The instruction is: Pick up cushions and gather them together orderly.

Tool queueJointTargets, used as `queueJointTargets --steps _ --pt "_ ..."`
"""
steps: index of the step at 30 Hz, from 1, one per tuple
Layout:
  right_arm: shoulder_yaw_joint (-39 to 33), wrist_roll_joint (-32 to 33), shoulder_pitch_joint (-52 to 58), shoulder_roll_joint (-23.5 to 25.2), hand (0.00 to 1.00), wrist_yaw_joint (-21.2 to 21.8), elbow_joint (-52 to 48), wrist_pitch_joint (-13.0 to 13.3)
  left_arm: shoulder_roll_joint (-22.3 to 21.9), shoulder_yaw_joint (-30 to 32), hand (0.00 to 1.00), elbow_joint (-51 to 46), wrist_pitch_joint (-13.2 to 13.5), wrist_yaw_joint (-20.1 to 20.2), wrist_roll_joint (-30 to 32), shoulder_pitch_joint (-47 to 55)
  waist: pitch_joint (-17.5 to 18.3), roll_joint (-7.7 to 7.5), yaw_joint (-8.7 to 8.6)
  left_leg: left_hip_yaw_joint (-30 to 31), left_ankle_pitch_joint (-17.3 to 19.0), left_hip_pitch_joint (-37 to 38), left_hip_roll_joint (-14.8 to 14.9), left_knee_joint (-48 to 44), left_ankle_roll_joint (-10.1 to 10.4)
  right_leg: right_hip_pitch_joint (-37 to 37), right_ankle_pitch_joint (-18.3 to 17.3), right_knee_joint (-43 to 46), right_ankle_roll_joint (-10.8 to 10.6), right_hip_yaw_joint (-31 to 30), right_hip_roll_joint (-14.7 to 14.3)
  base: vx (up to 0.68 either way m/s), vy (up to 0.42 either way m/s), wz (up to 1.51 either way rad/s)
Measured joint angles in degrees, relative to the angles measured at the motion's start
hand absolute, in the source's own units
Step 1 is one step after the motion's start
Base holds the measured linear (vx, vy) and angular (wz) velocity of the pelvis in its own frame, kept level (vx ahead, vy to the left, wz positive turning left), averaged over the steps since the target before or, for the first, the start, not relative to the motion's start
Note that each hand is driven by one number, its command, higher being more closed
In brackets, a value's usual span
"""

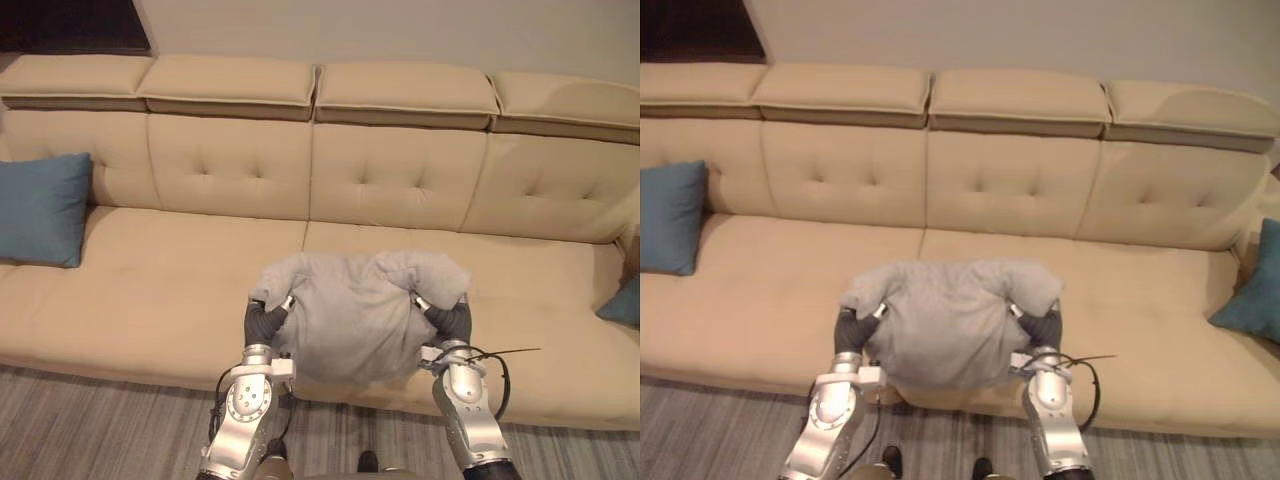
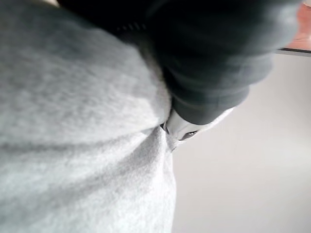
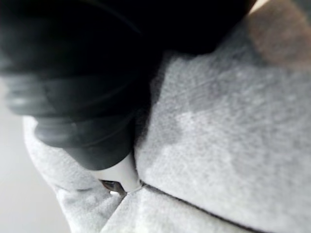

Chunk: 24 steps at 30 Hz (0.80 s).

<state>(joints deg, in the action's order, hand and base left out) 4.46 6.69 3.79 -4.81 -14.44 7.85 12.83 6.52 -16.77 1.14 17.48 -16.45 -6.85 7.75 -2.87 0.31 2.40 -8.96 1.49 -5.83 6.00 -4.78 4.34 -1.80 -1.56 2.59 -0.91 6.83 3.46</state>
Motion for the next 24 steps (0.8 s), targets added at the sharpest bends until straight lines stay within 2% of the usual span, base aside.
queueJointTargets --steps 4,8,14,17,19,21,23,24 --pt "0.2 0.0 -2.1 0.1 1.00 0.7 0.0 -0.2 0.8 1.6 1.00 -1.8 0.0 0.5 0.0 0.1 0.0 -0.08 0.48 -0.2 -0.8 0.0 -1.4 1.6 -1.0 -0.4 0.8 -1.0 -1.2 -1.2 1.1 -0.04 0.084 -0.02" --pt "0.6 0.0 -7.7 0.1 1.00 0.8 1.3 -0.2 1.5 3.9 1.00 -4.0 0.0 0.3 0.0 -0.6 -0.1 -0.55 0.79 -0.1 -1.9 -1.0 -1.7 2.6 -1.3 -1.8 1.3 -1.0 -1.6 -1.3 1.3 -0.06 0.033 0.01" --pt "2.6 0.0 -20.8 0.2 1.00 -0.3 5.0 -0.1 2.3 9.1 1.00 -3.8 0.1 -4.9 0.1 -9.7 -1.7 -1.51 2.63 0.2 -4.3 -6.8 -1.0 2.6 -1.4 -6.8 4.3 -2.5 -1.2 -1.2 0.4 -0.09 0.003 0.00" --pt "2.5 0.0 -28.2 0.2 1.00 -1.3 7.6 -0.1 4.2 11.4 1.00 -0.4 0.2 -8.2 0.7 -18.7 -2.9 -1.59 3.76 0.2 -5.6 -11.2 -0.5 2.6 -1.3 -11.1 5.8 -2.7 -0.9 -1.2 -0.1 -0.10 -0.009 -0.02" --pt "1.2 0.1 -34.1 0.4 1.00 -2.5 10.4 -0.1 5.8 12.8 1.00 2.9 0.2 -10.9 1.5 -25.5 -5.0 -1.40 4.07 0.3 -6.5 -13.2 -0.2 3.0 -1.0 -13.3 6.4 -2.7 -0.7 -1.2 -0.3 -0.10 -0.013 -0.02" --pt "-0.8 0.2 -41.7 0.8 1.00 -4.2 14.1 -0.2 7.8 13.7 1.00 8.6 0.2 -13.6 2.3 -35.0 -5.7 -1.37 4.44 0.3 -8.6 -16.1 0.1 5.0 -0.8 -17.2 7.5 -2.7 -0.4 -1.0 -0.6 -0.11 -0.020 -0.01" --pt "-3.0 0.1 -48.9 0.5 1.00 -5.8 16.5 -0.2 9.4 13.9 1.00 13.9 0.3 -15.2 2.3 -43.9 -8.2 -1.23 4.74 0.5 -10.9 -16.9 0.1 7.5 -0.8 -19.0 8.1 -2.7 -0.3 -0.9 -0.8 -0.09 -0.018 -0.01" --pt "-4.1 0.1 -52.0 0.1 1.00 -6.4 17.6 -0.2 9.9 13.9 1.00 17.0 0.3 -15.7 2.3 -48.2 -8.3 -1.12 4.74 0.8 -12.0 -18.1 0.1 8.6 -0.8 -20.7 8.3 -2.7 -0.2 -0.6 -1.0 -0.10 -0.015 0.03"
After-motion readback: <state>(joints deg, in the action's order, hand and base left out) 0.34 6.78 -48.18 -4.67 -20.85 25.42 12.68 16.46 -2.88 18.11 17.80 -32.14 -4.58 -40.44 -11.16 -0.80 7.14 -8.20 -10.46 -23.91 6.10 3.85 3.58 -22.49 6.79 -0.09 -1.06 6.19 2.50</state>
